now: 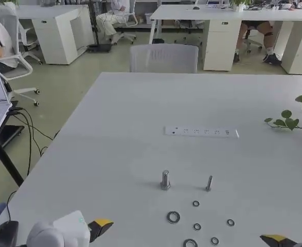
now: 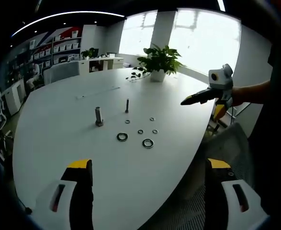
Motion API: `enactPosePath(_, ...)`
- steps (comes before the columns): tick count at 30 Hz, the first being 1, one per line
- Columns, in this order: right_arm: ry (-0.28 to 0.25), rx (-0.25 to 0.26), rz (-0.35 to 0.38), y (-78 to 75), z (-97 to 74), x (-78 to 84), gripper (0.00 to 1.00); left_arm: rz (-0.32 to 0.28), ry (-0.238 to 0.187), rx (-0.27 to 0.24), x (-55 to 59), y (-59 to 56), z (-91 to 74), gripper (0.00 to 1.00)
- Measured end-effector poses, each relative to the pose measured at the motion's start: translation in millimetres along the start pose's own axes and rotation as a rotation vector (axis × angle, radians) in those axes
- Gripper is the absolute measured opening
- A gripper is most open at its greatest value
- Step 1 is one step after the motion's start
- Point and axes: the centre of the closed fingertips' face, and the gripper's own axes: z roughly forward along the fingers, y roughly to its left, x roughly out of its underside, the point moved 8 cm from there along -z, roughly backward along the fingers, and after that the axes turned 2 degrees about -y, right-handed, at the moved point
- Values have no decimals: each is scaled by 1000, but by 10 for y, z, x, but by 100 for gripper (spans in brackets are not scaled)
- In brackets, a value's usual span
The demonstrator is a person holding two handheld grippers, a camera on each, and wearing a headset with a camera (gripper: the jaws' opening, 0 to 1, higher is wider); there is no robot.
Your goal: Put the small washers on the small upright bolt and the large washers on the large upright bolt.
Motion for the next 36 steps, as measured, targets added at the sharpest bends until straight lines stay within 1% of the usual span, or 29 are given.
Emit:
enactPosePath(11, 3, 5, -9, -15, -3, -21, 99, 4, 5, -1, -6, 10, 3, 98)
enactPosePath(29, 11, 10, -19, -52, 57, -63, 97, -3, 8, -7, -8, 20, 19, 95)
enactPosePath(36, 19, 7, -27, -70, 92, -89, 95, -1, 5, -2, -24, 12, 29, 95)
